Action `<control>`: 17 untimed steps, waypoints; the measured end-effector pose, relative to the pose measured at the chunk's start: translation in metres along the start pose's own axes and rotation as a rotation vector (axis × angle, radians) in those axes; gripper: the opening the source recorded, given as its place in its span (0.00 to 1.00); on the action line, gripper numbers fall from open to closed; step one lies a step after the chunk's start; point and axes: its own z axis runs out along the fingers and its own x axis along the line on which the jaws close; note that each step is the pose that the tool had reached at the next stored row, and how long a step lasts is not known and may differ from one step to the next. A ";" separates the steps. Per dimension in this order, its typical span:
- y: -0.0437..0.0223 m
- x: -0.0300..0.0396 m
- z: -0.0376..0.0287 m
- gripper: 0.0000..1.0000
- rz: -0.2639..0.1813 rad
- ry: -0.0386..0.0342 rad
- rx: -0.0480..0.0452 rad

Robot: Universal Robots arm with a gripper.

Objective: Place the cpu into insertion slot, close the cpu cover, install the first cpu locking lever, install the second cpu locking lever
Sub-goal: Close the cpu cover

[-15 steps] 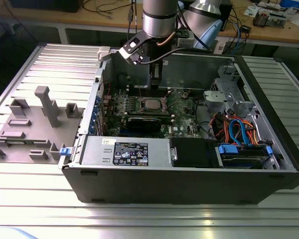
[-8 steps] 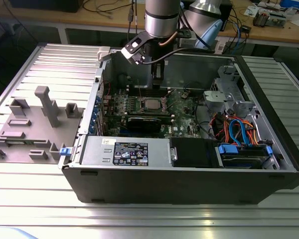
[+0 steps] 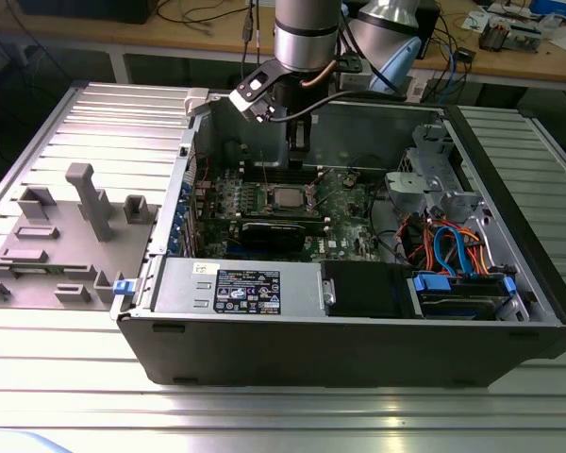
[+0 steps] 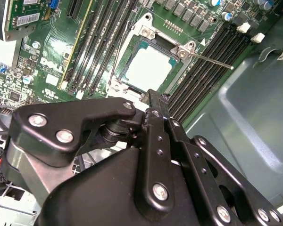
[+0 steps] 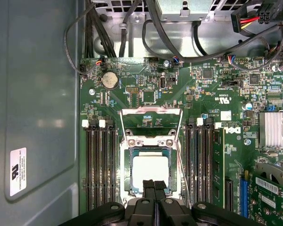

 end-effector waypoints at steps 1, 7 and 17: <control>0.0000 0.0000 0.0000 0.11 0.000 0.0000 0.0001; 0.0000 -0.0001 -0.0016 0.11 0.000 0.0000 0.0008; 0.0002 0.0000 -0.0056 0.11 0.000 0.0000 0.0008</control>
